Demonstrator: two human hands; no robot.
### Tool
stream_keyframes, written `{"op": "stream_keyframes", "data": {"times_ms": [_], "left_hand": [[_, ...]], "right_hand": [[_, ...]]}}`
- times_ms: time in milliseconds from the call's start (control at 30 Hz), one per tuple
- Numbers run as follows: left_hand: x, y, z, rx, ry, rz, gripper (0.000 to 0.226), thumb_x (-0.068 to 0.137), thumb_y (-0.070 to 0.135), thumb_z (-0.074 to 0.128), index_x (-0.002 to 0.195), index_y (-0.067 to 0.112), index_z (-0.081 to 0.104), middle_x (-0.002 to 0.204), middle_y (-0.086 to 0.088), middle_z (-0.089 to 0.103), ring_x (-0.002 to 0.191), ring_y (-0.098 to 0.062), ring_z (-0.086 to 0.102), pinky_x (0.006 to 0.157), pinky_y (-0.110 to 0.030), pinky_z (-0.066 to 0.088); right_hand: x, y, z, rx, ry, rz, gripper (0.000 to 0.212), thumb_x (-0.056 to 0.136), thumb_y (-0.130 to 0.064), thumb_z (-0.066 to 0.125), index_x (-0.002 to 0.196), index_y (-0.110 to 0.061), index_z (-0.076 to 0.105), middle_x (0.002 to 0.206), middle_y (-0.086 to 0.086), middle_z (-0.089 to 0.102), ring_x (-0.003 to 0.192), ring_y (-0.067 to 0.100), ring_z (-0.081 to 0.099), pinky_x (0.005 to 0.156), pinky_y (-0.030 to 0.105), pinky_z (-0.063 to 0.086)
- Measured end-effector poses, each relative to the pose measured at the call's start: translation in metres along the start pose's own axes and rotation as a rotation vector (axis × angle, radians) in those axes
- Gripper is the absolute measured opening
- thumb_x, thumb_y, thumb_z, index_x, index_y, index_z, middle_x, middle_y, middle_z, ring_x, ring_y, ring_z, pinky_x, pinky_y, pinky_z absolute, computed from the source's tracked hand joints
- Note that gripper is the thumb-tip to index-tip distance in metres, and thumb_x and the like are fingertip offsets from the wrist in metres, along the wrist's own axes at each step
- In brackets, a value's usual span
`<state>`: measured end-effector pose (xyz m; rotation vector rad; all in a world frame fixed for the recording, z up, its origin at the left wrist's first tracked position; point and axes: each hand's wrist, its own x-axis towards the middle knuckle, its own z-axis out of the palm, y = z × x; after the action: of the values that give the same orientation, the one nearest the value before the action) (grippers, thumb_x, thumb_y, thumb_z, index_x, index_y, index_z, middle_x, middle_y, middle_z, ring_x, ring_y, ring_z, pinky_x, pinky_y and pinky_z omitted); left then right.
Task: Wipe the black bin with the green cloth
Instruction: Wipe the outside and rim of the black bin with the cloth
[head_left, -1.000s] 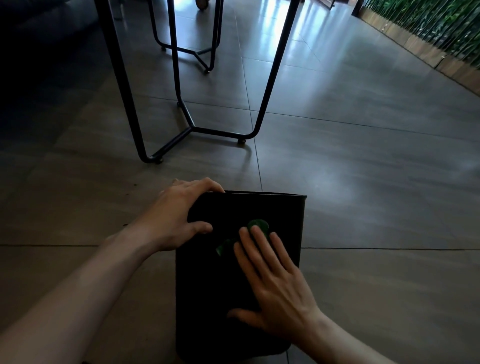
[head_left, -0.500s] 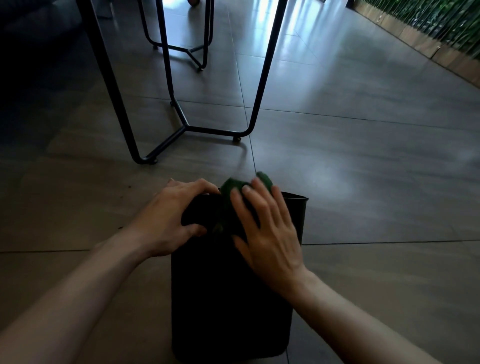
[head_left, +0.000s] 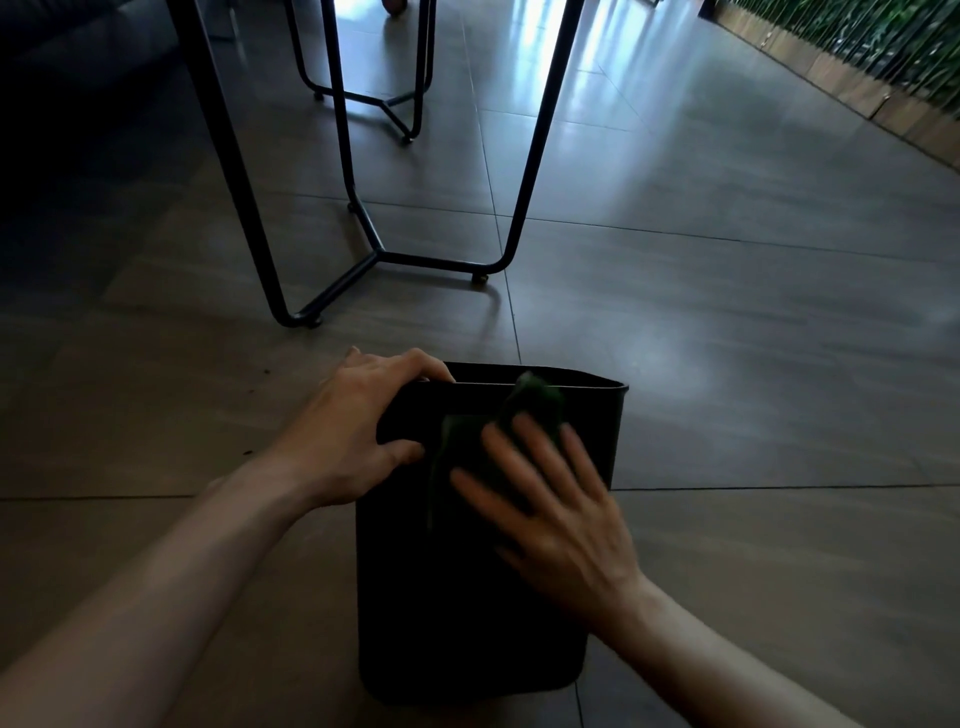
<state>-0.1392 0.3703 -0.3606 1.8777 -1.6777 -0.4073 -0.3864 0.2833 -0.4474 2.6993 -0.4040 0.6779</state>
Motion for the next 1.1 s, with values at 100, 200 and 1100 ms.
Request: {"op": "stream_keyframes", "data": {"times_ms": [100,200,1100], "left_hand": [[0.003,-0.001,0.001,0.016,-0.008,-0.005,0.061,0.072,0.021,0.084,0.119,0.044,0.054,0.1,0.03,0.053,0.104,-0.011,0.051,0.085,-0.03,0.036],[0.006,-0.004,0.002,0.022,-0.008,0.001,0.06,0.073,0.022,0.082,0.121,0.043,0.055,0.108,0.025,0.058,0.107,-0.013,0.05,0.086,-0.03,0.036],[0.005,-0.016,0.002,-0.067,-0.139,-0.033,0.078,0.077,0.016,0.082,0.13,0.056,0.042,0.129,0.022,0.054,0.126,-0.012,0.045,0.114,-0.046,0.035]], "right_hand": [[0.021,-0.003,0.0,0.077,0.051,0.246,0.052,0.108,-0.046,0.049,0.156,-0.027,0.045,0.166,0.015,0.034,0.157,0.041,0.022,0.12,0.066,0.029],[0.002,-0.031,0.01,0.08,0.001,0.104,0.055,0.103,-0.038,0.059,0.155,-0.025,0.047,0.165,0.013,0.036,0.156,0.04,0.024,0.122,0.064,0.027],[0.016,-0.01,-0.003,0.243,0.07,0.793,0.056,0.102,-0.037,0.047,0.156,-0.025,0.045,0.17,0.01,0.025,0.16,0.033,0.013,0.111,0.062,0.046]]}}
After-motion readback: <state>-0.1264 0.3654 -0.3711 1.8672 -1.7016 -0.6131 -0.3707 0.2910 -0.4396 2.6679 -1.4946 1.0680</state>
